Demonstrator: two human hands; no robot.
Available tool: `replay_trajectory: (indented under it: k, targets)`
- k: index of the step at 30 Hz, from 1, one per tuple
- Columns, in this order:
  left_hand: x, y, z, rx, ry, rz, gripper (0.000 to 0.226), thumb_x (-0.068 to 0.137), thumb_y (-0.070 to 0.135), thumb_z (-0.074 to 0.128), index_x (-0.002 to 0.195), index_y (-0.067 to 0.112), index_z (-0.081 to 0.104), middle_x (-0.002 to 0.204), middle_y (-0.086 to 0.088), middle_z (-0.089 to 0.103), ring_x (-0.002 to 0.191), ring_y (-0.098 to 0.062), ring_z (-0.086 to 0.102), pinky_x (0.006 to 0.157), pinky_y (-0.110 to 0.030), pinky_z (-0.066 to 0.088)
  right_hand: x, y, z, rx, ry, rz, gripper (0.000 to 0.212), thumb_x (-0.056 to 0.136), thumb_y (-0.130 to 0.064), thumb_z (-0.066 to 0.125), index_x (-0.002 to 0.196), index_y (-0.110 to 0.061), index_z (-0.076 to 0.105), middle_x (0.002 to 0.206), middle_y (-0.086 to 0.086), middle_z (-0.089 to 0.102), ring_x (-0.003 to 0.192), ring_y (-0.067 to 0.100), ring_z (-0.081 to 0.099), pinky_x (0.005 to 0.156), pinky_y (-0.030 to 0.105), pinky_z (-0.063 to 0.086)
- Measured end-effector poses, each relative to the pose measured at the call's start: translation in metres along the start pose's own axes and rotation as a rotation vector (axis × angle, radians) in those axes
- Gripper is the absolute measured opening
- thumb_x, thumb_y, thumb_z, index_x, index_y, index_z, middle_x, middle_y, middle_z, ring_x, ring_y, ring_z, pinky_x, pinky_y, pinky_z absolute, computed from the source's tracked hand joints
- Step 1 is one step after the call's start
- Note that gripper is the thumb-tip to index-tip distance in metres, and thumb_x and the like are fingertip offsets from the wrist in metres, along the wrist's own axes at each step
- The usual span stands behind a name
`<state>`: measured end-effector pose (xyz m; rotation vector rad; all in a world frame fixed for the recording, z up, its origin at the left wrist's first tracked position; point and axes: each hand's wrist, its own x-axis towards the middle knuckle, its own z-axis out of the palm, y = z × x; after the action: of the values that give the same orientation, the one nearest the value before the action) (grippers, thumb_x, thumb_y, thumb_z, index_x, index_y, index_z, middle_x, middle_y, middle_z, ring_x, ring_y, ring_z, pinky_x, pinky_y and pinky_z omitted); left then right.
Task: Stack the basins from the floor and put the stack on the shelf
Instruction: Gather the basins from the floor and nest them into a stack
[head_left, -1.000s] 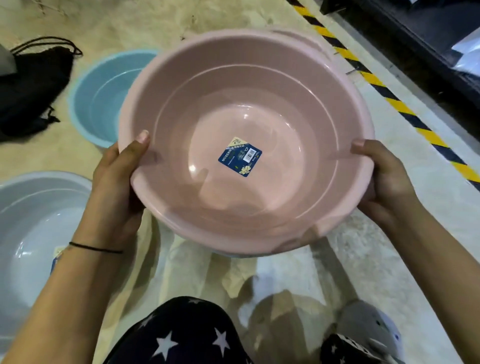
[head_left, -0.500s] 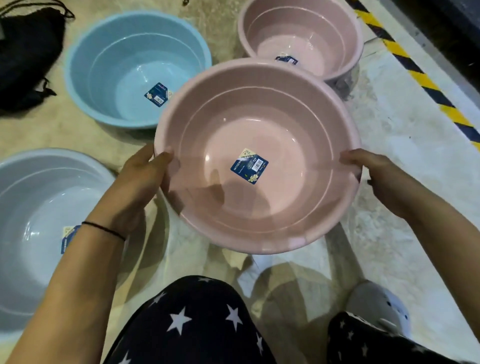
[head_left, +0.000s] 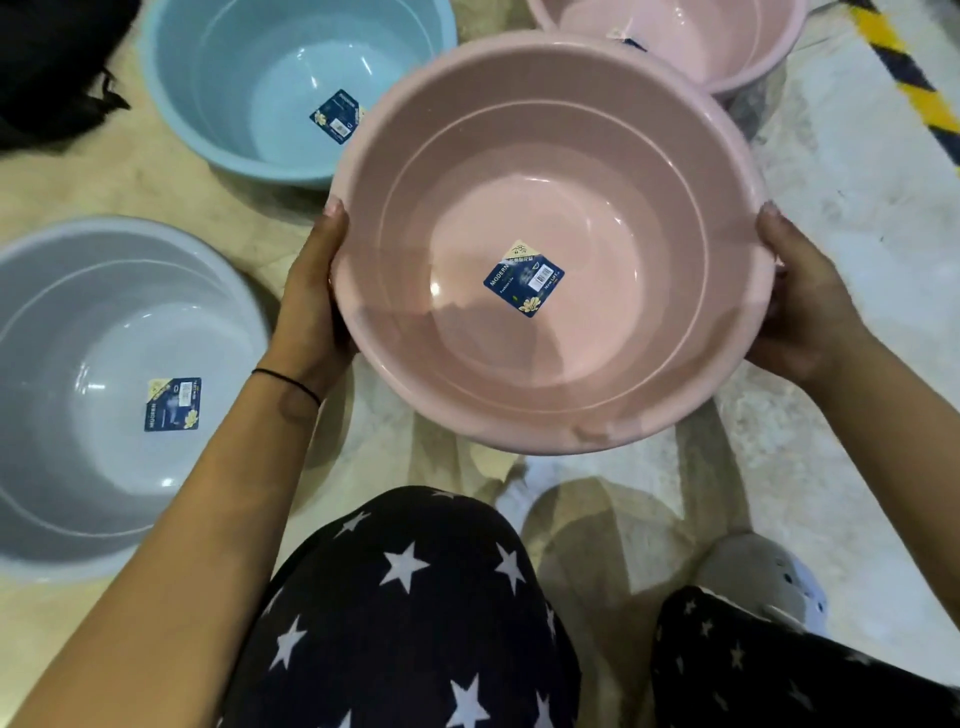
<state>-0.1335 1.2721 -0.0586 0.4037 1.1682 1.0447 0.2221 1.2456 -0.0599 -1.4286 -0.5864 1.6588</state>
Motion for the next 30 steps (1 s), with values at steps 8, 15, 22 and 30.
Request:
replay_trajectory:
  k: [8,15,22,30]
  targets:
    - [-0.014,-0.003,0.007,0.054,0.083,0.009,0.048,0.097,0.038,0.058,0.134,0.008,0.062,0.129,-0.022,0.067,0.121,-0.04,0.063,0.103,-0.057,0.049,0.009,-0.007,0.025,0.088,0.021,-0.141,0.04,0.098,-0.03,0.04,0.13,-0.014,0.057,0.104,0.001,0.073,0.097,0.021,0.068,0.081,0.033,0.056]
    - [-0.032,0.009,0.003,-0.033,0.09,0.061,0.044,0.102,0.028,0.05,0.138,0.002,0.057,0.139,-0.029,0.058,0.127,-0.046,0.056,0.102,-0.061,0.048,-0.005,-0.006,0.04,0.07,0.016,-0.198,0.033,0.096,-0.028,0.041,0.117,-0.016,0.063,0.096,-0.002,0.073,0.092,0.018,0.068,0.079,0.03,0.054]
    - [-0.054,0.034,-0.007,-0.061,0.073,0.112,0.043,0.104,0.033,0.042,0.133,0.007,0.06,0.106,-0.013,0.075,0.094,-0.029,0.073,0.079,-0.043,0.061,-0.011,-0.031,0.07,0.056,-0.014,-0.216,0.032,0.095,-0.027,0.045,0.116,-0.015,0.065,0.095,0.001,0.073,0.092,0.021,0.068,0.079,0.03,0.055]
    - [-0.135,0.049,-0.038,-0.183,0.254,0.163,0.033,0.101,0.029,0.048,0.117,0.007,0.068,0.119,-0.022,0.068,0.107,-0.039,0.066,0.084,-0.054,0.057,-0.05,-0.054,0.114,-0.037,-0.078,-0.021,0.025,0.091,-0.031,0.052,0.094,-0.027,0.077,0.085,-0.002,0.076,0.078,0.016,0.073,0.063,0.026,0.057]
